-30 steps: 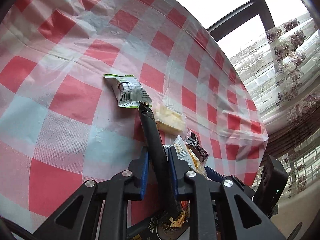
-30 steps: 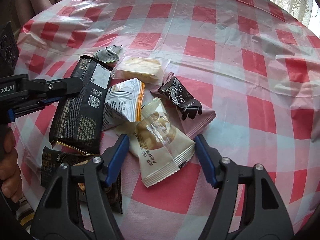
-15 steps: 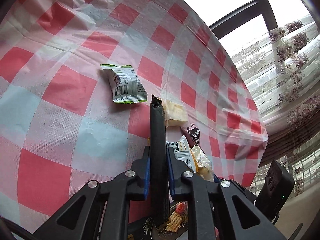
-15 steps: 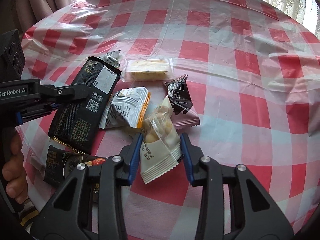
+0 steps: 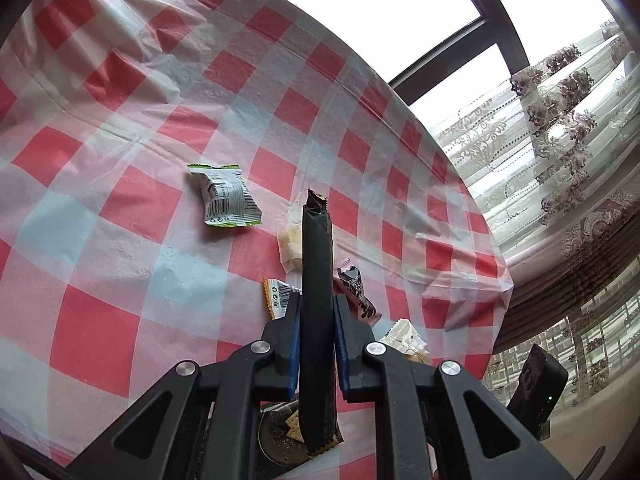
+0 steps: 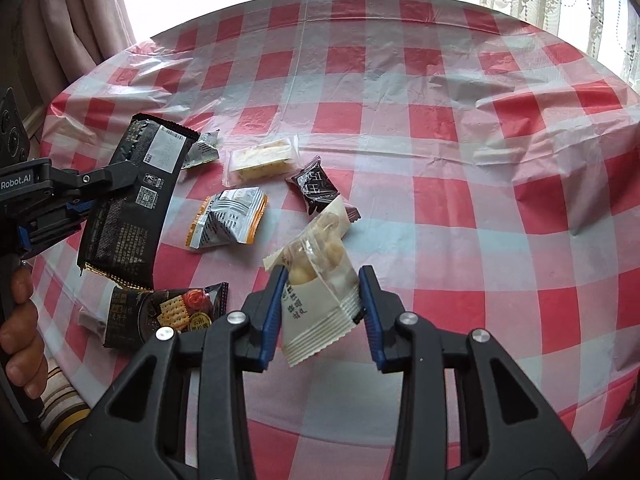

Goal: Organize snacks
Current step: 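Carry both packs to the white box and open both tools to release them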

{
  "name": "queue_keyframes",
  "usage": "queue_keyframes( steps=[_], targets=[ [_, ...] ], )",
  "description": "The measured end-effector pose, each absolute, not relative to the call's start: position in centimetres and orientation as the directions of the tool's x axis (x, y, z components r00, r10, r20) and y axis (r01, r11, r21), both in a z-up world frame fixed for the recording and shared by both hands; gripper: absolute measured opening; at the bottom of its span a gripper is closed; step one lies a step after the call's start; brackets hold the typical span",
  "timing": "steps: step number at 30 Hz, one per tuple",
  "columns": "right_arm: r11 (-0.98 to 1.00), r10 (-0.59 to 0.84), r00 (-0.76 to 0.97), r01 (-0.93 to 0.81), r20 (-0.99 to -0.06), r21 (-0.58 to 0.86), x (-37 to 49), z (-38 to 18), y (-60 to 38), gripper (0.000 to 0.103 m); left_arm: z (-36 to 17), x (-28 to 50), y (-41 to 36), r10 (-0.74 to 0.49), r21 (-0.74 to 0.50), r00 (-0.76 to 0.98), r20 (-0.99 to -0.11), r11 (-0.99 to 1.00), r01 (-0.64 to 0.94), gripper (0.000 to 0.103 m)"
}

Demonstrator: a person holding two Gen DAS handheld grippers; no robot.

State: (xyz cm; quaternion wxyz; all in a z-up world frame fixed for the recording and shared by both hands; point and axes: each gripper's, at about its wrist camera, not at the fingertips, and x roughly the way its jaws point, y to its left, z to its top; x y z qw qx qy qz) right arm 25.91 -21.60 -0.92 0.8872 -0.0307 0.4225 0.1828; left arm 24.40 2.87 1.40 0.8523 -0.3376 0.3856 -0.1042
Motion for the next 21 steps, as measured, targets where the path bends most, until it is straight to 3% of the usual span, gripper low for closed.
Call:
queue_keyframes(
  steps=[21],
  targets=[
    [0.986,0.161,0.624,-0.071,-0.765,0.15,17.2,-0.4,-37.8,0.04,2.9,21.8,-15.6,-0.65,-0.643,0.464,-0.602,0.739,0.2,0.015]
  ],
)
